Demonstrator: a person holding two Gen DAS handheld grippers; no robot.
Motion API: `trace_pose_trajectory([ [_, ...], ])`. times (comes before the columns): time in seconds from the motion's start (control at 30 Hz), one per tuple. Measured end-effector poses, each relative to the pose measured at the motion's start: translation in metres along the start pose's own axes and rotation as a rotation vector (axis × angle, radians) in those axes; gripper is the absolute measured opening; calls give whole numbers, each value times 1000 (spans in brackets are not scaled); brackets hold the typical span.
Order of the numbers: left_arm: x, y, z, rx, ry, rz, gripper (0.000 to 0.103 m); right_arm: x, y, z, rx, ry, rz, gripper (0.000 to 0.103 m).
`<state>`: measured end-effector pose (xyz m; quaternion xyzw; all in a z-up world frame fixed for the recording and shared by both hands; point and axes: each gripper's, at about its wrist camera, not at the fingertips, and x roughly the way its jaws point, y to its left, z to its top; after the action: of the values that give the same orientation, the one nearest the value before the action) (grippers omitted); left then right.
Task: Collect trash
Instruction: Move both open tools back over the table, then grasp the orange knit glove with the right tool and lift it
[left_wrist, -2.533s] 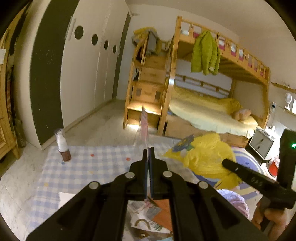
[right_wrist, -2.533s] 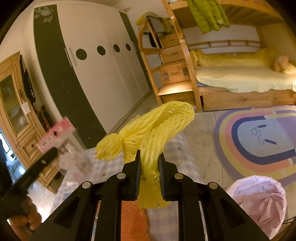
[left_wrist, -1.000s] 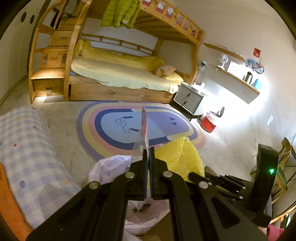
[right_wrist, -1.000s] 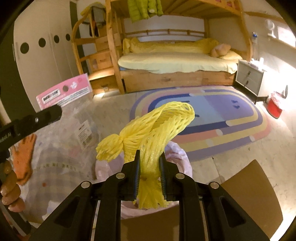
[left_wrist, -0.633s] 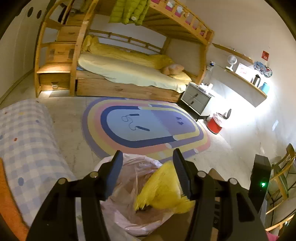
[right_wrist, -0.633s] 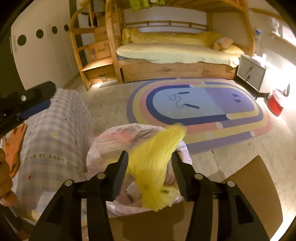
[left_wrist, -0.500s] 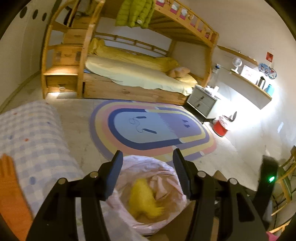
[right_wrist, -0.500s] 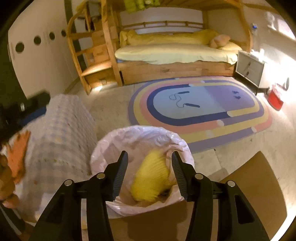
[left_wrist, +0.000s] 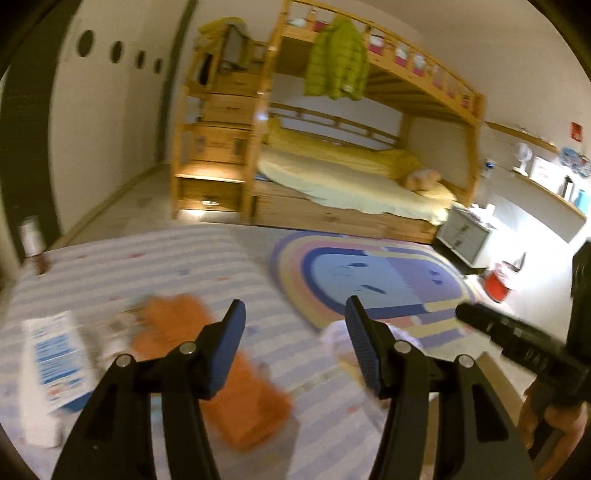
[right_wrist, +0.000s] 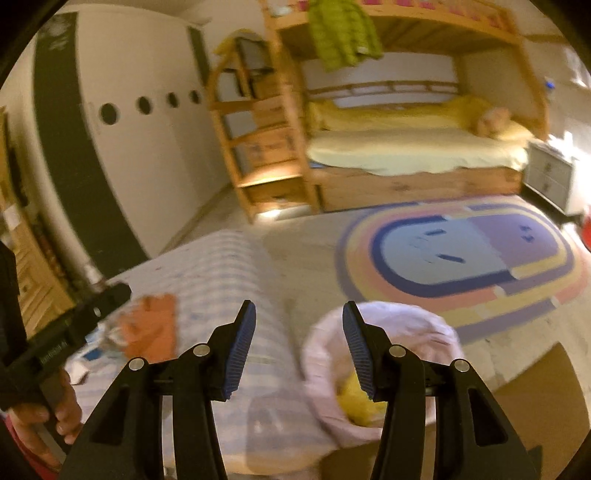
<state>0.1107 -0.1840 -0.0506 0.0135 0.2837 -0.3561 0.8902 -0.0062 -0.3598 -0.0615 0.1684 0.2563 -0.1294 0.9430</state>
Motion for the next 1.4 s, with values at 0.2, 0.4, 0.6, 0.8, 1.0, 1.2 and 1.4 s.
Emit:
trace_pose_trajectory([
  [0.2, -43, 67, -17, -88, 2, 168, 56, 25, 69, 4, -92, 28, 142, 50],
  [0.4, -82, 136, -31, -202, -10, 362, 61, 55, 109, -1, -148, 77, 227, 50],
  [0.6, -96, 169, -45, -254, 24, 446, 65, 86, 130, -21, -207, 194, 242, 60],
  [0.8, -92, 175, -56, -227, 81, 464, 65, 114, 138, -30, -240, 281, 238, 60],
  [1.0, -83, 168, -55, -205, 103, 454, 66, 140, 147, -38, -270, 362, 228, 61],
  [1.2, -75, 165, -53, -203, 112, 443, 66, 140, 158, -46, -346, 376, 229, 42],
  [1.4, -71, 158, -52, -197, 116, 433, 66, 129, 165, -52, -378, 356, 269, 12],
])
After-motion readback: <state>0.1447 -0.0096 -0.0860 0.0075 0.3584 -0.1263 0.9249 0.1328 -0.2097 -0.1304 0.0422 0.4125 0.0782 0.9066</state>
